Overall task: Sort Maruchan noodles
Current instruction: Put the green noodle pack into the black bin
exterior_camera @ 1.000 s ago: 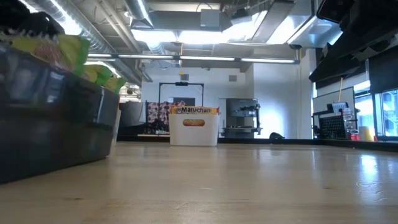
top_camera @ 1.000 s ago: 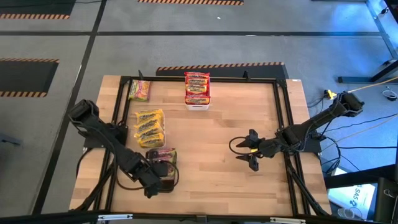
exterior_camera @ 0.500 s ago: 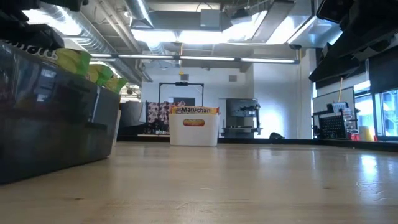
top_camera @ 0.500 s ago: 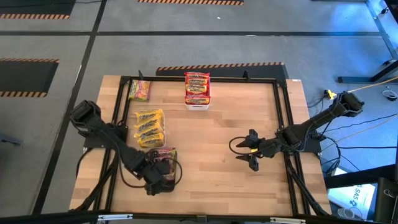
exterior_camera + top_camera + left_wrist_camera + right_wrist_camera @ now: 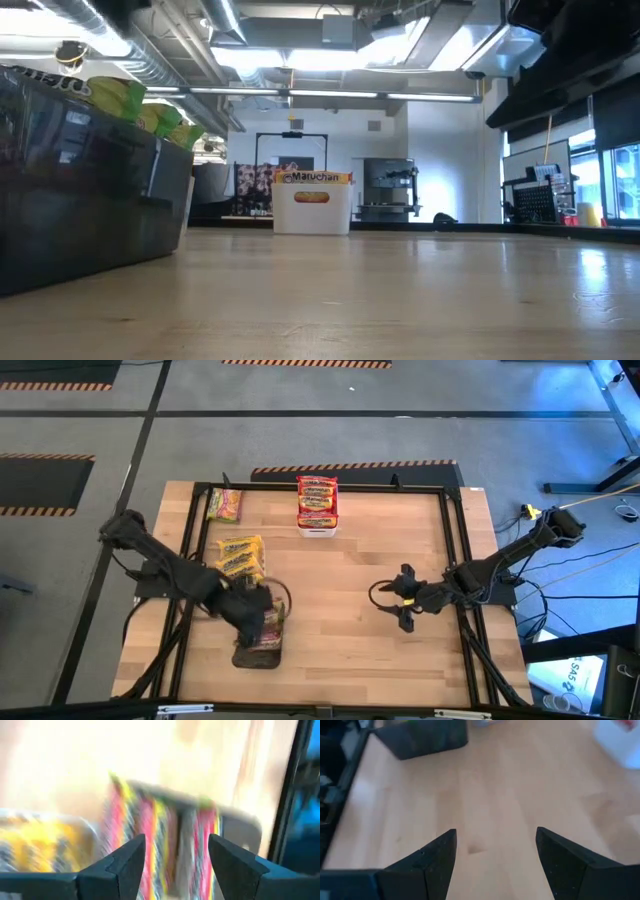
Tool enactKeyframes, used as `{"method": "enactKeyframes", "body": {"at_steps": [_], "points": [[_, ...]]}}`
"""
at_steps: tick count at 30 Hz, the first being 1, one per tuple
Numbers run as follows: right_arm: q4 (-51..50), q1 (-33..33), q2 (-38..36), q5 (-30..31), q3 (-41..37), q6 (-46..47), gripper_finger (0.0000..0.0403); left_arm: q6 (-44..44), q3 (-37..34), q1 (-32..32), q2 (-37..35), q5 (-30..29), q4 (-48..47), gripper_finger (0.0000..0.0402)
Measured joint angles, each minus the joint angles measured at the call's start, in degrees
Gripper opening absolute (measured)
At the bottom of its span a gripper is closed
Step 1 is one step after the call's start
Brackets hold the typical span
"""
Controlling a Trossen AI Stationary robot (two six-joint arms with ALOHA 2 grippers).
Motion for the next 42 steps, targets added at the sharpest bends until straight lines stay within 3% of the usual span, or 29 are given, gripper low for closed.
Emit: {"method": "enactKeyframes", "body": {"at_steps": [5, 10, 13, 16, 20, 24, 28, 35, 42], "points": [[-0.2, -5.2, 0.0, 2.9, 0.0, -6.4, 0.0250, 4.1, 1.6, 3.3, -6.1, -12.6, 3.7, 0.0211], [-0.3, -15.4, 0.0, 2.5, 0.0, -16.0, 0.0250, 14.6, 1.6, 6.1, -8.0, -24.3, 8.9, 0.0211], [-0.4, -21.9, 0.0, 0.6, 0.0, -21.3, 0.0250, 16.1, 1.6, 11.0, -8.1, -29.0, 7.5, 0.0211], [-0.3, -27.3, 0.5, -1.3, 0.0, -24.5, 0.0250, 15.0, 1.6, 20.6, -8.1, -28.3, 2.6, 0.0206], [0.4, -31.6, 1.3, -4.3, -0.5, -24.7, 0.0250, 14.7, 1.6, 37.8, -8.1, -22.1, -4.2, 0.0196], [0.0, -33.3, 2.2, -5.3, -2.5, -24.6, 0.0250, 18.0, 0.9, 56.2, -6.6, -15.3, -7.6, 0.0176], [1.6, -33.4, 2.7, -5.3, -4.9, -24.6, 0.0250, 21.2, -0.3, 69.9, -2.4, -8.6, -7.4, 0.0146], [4.3, -33.3, 2.6, -5.4, -7.1, -24.1, 0.0250, 24.7, -0.6, 82.6, 8.1, -7.4, -7.2, 0.0087], [9.2, -33.3, 2.6, -5.4, -9.7, -24.0, 0.0250, 26.8, -0.6, 86.5, 18.3, -8.7, -5.2, 0.0020]]}}
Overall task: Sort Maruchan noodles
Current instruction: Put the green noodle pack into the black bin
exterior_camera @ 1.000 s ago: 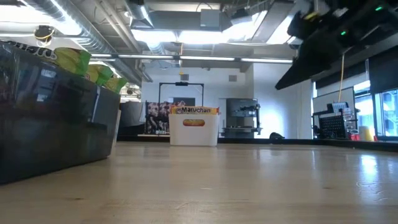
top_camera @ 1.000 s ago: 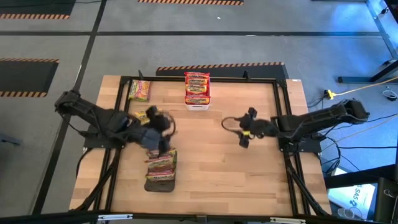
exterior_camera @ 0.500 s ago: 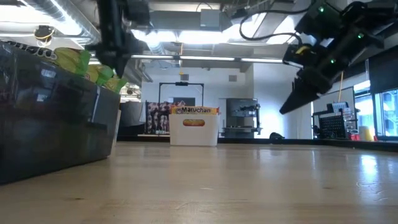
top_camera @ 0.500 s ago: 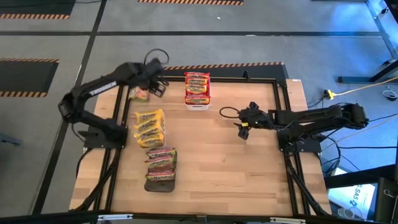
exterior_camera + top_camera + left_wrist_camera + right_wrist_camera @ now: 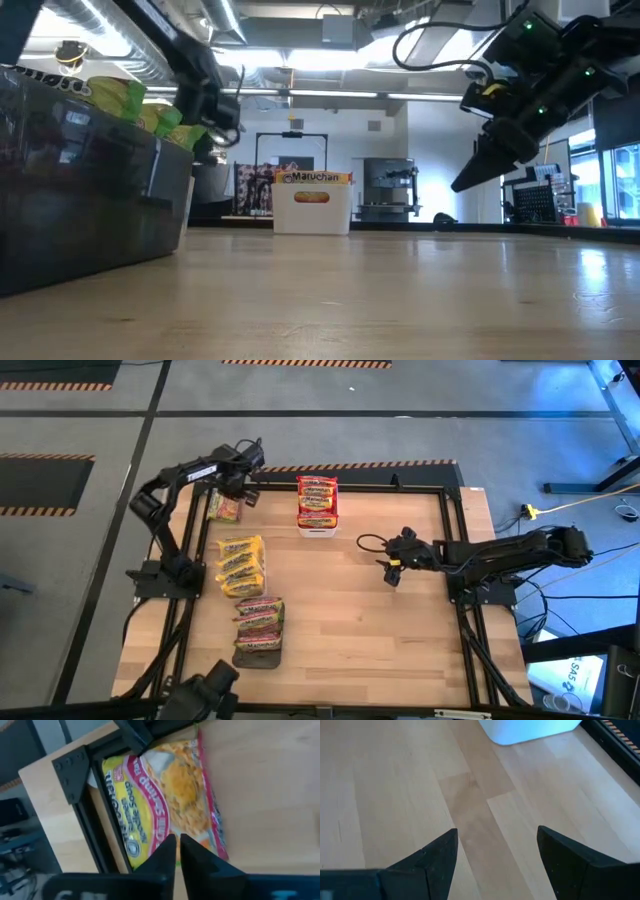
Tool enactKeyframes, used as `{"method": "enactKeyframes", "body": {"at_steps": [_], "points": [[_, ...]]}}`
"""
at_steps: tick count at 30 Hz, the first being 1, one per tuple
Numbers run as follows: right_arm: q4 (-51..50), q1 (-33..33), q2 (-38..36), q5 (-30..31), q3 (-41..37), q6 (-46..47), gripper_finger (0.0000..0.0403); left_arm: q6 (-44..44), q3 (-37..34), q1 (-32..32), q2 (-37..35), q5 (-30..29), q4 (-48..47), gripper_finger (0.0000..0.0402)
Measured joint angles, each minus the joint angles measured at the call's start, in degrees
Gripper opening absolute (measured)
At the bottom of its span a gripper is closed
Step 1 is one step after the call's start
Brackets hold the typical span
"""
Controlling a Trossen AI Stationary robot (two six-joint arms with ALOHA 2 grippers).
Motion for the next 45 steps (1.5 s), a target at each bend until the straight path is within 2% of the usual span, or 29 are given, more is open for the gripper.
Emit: {"method": "enactKeyframes", "body": {"at_steps": [3, 10, 16, 24, 28, 37, 45], "points": [[1.0, 0.0, 0.0, 0.0, -0.7, 0.0, 0.0250, 0.2, 0.0, 1.3, 3.7, -1.5, 0.8, 0.0003], [1.3, 0.0, 0.0, -2.9, -0.8, 0.9, 0.0250, 0.7, 0.0, 4.8, 7.9, -3.8, 3.2, 0.0006], [1.4, 0.0, 0.0, -4.0, -0.8, 1.1, 0.0250, 2.1, 0.1, 6.1, 11.0, -2.3, 4.0, 0.0004], [2.9, 0.0, 0.0, -5.6, -0.8, 1.0, 0.0250, 7.3, 1.1, 4.0, 12.4, -0.6, 5.5, 0.0002], [3.7, 0.0, 0.0, -5.6, -0.8, 1.0, 0.0250, 9.2, 3.8, 1.3, 12.3, 3.6, 6.0, 0.0003], [3.7, 0.0, 0.0, -6.0, -0.8, 0.9, 0.0250, 10.8, 7.2, -6.0, 12.3, 18.1, 9.1, 0.0002], [3.7, 0.0, 0.0, -7.1, -0.8, 0.8, 0.0250, 8.6, 7.3, -13.5, 12.3, 20.4, 8.9, 0.0003]]}}
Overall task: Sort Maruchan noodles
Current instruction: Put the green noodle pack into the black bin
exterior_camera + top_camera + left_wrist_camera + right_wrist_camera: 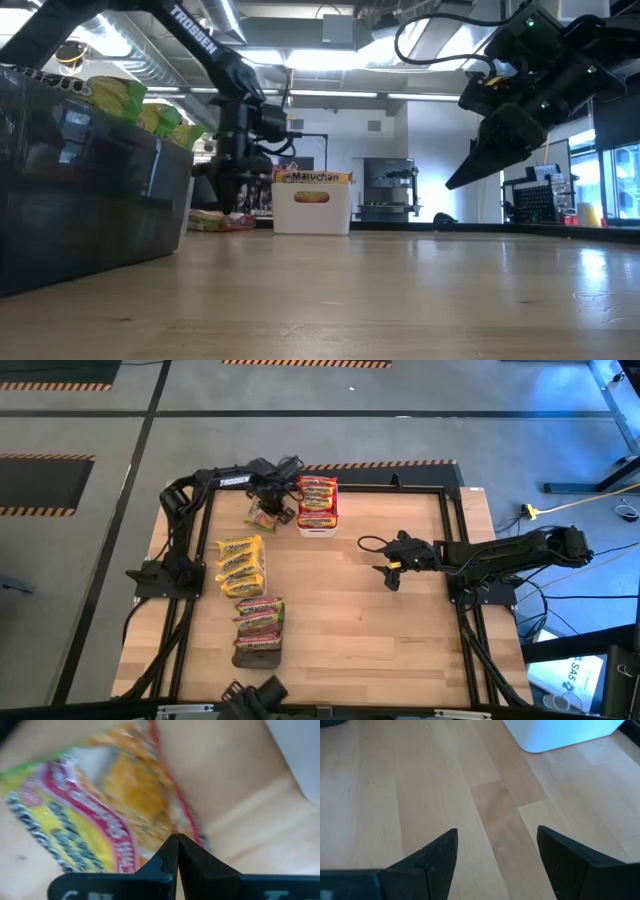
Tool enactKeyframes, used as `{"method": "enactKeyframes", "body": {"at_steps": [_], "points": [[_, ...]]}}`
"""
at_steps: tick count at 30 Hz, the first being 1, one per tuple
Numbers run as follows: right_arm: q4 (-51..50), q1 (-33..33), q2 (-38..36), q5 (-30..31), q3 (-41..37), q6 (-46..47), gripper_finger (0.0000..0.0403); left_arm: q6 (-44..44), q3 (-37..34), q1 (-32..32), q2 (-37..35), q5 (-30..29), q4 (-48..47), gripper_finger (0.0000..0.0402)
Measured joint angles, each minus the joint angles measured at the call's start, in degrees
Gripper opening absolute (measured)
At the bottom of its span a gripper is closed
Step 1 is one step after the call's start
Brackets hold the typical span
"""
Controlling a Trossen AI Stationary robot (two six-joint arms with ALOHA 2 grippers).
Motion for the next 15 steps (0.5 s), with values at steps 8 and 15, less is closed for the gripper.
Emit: {"method": "enactKeyframes", "body": {"at_steps": [8, 15], "points": [[0.0, 0.0, 0.0, -0.4, 0.0, 0.1, 0.0250, -2.5, 1.0, -6.5, -0.5, -3.0, -2.8, 0.0004], [0.0, 0.0, 0.0, -0.4, 0.0, 1.4, 0.0250, -8.6, 3.2, -4.1, -3.8, -17.1, -6.2, 0.0006]]}}
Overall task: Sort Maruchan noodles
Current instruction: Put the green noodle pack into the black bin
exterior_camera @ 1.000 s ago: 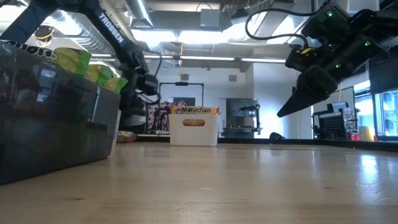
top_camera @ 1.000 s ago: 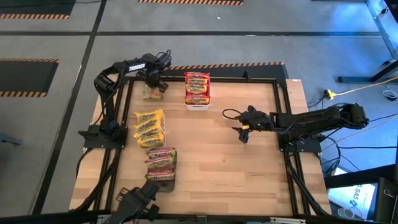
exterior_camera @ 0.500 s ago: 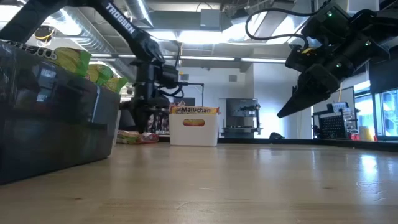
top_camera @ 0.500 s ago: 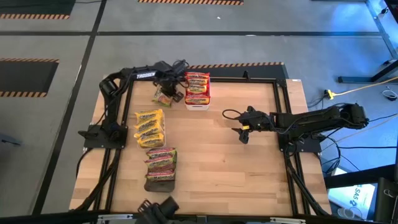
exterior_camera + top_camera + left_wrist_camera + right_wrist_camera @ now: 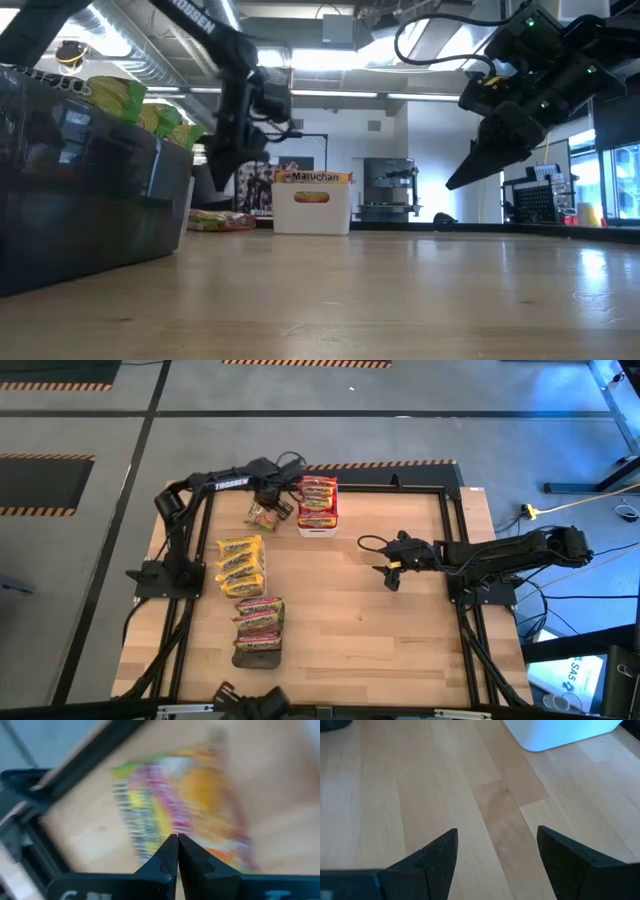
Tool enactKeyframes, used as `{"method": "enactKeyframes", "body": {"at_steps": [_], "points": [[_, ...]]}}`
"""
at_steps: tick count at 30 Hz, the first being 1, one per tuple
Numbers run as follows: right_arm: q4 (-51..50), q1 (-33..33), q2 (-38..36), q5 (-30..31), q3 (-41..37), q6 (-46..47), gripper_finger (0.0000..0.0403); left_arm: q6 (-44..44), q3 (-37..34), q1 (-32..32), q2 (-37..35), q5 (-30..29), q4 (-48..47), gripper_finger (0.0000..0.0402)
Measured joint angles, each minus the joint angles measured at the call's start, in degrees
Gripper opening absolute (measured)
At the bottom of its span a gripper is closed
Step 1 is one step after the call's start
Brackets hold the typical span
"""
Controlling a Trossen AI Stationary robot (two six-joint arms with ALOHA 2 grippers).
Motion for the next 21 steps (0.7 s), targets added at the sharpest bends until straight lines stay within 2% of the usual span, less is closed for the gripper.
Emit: {"method": "enactKeyframes", "body": {"at_steps": [2, 9, 21], "points": [[0.0, 0.0, 0.0, 0.0, 0.0, 0.1, 0.0250, -0.2, -1.2, 2.0, 0.2, -0.3, 2.0, 0.0006], [0.0, 0.0, 0.0, -0.4, 0.0, 0.2, 0.0250, -0.3, -6.1, 4.1, 3.4, 5.0, 4.3, 0.0006], [0.0, 0.0, 0.0, -1.0, 0.0, 0.2, 0.0250, -2.6, -6.4, -6.3, 3.5, 14.7, 4.6, 0.0006]]}}
